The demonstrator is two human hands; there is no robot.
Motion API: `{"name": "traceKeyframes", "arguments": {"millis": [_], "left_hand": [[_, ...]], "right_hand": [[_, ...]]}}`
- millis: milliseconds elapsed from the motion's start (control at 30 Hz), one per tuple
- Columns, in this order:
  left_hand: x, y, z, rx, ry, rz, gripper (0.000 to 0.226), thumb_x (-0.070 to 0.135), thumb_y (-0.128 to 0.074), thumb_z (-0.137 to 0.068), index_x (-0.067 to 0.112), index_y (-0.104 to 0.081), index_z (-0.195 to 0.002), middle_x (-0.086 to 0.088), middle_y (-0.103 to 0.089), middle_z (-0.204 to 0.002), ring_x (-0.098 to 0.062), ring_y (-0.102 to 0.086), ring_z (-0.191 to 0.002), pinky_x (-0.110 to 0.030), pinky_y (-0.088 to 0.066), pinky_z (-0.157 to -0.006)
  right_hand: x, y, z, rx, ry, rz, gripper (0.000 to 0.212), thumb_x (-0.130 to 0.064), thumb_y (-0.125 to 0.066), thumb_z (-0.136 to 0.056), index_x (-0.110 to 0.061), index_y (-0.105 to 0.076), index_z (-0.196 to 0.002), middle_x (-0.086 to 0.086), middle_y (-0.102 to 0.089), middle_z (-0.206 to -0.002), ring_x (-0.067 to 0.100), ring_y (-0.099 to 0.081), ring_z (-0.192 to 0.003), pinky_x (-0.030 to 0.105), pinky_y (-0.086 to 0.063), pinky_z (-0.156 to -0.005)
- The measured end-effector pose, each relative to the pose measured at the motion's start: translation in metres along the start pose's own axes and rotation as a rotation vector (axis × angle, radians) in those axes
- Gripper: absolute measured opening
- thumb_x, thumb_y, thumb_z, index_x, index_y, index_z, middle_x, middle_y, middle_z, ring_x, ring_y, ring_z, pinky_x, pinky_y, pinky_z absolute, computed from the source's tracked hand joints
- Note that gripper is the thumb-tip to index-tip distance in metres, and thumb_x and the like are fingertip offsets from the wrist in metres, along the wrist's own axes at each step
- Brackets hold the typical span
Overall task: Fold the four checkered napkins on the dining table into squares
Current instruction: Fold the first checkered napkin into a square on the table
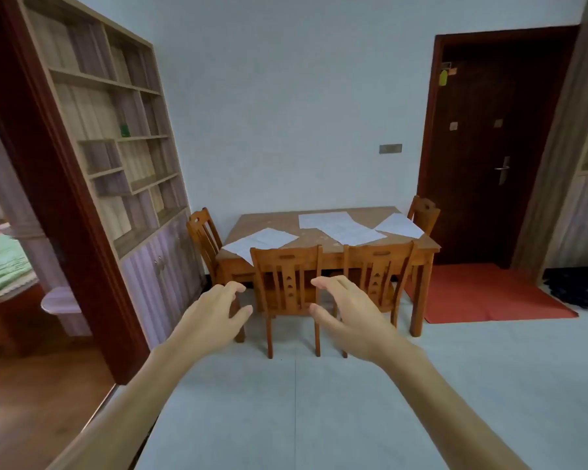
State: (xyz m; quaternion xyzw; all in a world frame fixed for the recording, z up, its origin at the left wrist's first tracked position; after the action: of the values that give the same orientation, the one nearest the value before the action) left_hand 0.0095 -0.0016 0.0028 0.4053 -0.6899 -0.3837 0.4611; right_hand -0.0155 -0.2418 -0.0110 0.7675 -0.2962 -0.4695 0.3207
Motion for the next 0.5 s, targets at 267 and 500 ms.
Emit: {"name": "traceKeyframes", "arguments": {"millis": [267,500], "left_hand": [[-0.069,-0.024,-0.060,-0.002,0.028,0.043,0.048,0.040,-0.054,-0.097,0.023,-0.045,-0.141,0.000,-0.057,-0.135,-0.016,-0.056,-0.121,-0.031,-0.048,-0.097],[-0.145,-0.032,-0.145,-0.028,0.004,0.062,0.049,0.041,-0.055,-0.097,0.025,-0.044,-0.142,0.002,-0.057,-0.134,-0.013,-0.058,-0.118,-0.027,-0.047,-0.095]], "right_hand": [[0.004,-0.058,-0.086,-0.054,0.021,0.019,0.048,-0.044,-0.046,-0.098,-0.031,-0.036,-0.143,-0.010,-0.040,-0.143,0.000,-0.050,-0.092,0.028,-0.048,-0.091],[0.006,-0.113,-0.194,-0.029,-0.009,-0.004,0.048,-0.044,-0.046,-0.097,-0.031,-0.039,-0.143,-0.012,-0.043,-0.143,0.006,-0.045,-0.126,0.031,-0.044,-0.103]]}}
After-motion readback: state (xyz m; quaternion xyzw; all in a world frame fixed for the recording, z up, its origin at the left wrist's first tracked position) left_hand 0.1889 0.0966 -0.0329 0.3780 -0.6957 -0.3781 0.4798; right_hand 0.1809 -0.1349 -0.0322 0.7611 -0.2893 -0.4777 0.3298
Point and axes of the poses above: each hand's wrist, its own z-axis away from the middle knuckle, its own y-axis out of the back of the hand, x = y × z, the point moved 1 cm from there along -z, towards the middle knuckle
